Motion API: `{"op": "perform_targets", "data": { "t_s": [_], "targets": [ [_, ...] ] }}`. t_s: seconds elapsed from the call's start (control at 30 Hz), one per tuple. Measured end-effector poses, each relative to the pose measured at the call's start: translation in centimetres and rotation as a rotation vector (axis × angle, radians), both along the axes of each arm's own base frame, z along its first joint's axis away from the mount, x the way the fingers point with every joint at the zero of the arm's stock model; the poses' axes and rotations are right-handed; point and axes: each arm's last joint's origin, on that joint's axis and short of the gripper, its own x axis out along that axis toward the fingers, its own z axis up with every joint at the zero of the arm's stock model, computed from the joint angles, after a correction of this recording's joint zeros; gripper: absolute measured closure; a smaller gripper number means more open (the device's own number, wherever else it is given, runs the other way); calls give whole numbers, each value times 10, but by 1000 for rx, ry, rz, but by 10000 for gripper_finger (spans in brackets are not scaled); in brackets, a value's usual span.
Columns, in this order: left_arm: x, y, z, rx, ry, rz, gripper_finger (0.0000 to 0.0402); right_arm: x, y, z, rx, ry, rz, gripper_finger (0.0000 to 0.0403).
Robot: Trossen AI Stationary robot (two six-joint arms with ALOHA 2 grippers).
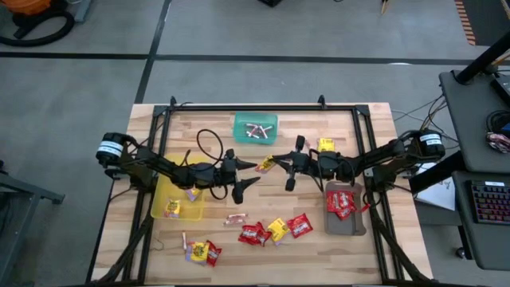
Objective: Sort candy
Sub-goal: Put the yellow candy into the yellow bin
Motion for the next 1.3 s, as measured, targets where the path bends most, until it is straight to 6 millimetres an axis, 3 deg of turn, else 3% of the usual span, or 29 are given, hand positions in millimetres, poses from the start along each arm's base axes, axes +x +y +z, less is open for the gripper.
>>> {"op": "perform_targets", "data": {
  "t_s": [0.27,0.5,0.57,0.73,1.03,1.17,1.3],
  "targets": [
    [15,-2,20,46,-48,1,234,8,3,-4,-5,17,9,394],
    [17,-1,16,18,20,52,372,10,4,-6,2,27,13,394],
    [16,-1,14,-3,19,59,392,10,4,-6,14,22,13,394],
    [15,-2,13,-13,22,55,399,10,4,-6,57,12,14,368],
    [2,-6,29,-31,97,38,401,9,4,-3,130,-9,14,272],
    [-22,-10,47,-111,184,40,402,8,4,-1,128,-7,13,248],
    [-59,-15,66,-222,297,34,402,8,4,-1,128,-2,13,235]
  ]
}}
